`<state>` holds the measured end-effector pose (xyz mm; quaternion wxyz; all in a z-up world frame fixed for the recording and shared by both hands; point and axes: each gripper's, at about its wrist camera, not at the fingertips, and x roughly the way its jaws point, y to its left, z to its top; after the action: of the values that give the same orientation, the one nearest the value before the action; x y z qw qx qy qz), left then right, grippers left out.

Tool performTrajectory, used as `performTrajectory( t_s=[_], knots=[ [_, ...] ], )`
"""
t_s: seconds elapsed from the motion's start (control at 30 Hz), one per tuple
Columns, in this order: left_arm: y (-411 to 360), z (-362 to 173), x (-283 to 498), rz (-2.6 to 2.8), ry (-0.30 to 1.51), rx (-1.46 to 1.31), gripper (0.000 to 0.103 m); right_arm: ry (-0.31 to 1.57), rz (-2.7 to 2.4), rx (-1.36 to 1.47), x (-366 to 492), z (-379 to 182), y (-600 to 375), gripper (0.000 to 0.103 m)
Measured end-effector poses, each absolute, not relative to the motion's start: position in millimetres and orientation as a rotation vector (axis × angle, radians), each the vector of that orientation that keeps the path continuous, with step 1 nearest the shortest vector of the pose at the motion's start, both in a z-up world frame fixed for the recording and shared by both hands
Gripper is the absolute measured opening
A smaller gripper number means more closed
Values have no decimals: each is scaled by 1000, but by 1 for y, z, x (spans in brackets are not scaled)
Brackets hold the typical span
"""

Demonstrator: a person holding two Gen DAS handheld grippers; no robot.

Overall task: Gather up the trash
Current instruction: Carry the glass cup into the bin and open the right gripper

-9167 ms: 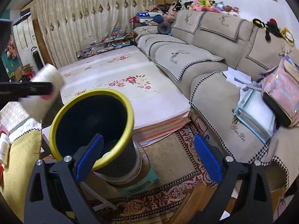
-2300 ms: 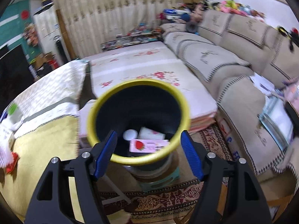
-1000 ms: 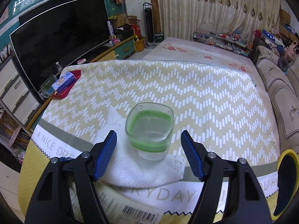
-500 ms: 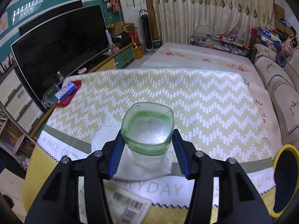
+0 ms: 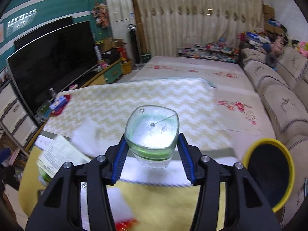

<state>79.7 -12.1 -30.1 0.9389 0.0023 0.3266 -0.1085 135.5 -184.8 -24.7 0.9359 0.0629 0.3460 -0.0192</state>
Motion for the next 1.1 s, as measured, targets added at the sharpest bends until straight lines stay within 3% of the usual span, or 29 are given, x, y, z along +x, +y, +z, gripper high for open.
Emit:
performTrajectory(
  t_s=[0.33, 0.7, 0.83, 1.1],
  knots=[
    [-42, -36, 80, -249, 685, 29, 96, 740, -362, 228, 75, -54, -327, 49],
    [-79, -57, 82, -288, 757, 72, 96, 892, -527, 319, 63, -139, -409, 49],
    [-91, -64, 81, -302, 775, 102, 96, 884, -538, 311, 63, -146, -411, 67],
    [-99, -74, 81, -318, 801, 111, 96, 814, -515, 285, 52, -123, -396, 69]
  ],
)
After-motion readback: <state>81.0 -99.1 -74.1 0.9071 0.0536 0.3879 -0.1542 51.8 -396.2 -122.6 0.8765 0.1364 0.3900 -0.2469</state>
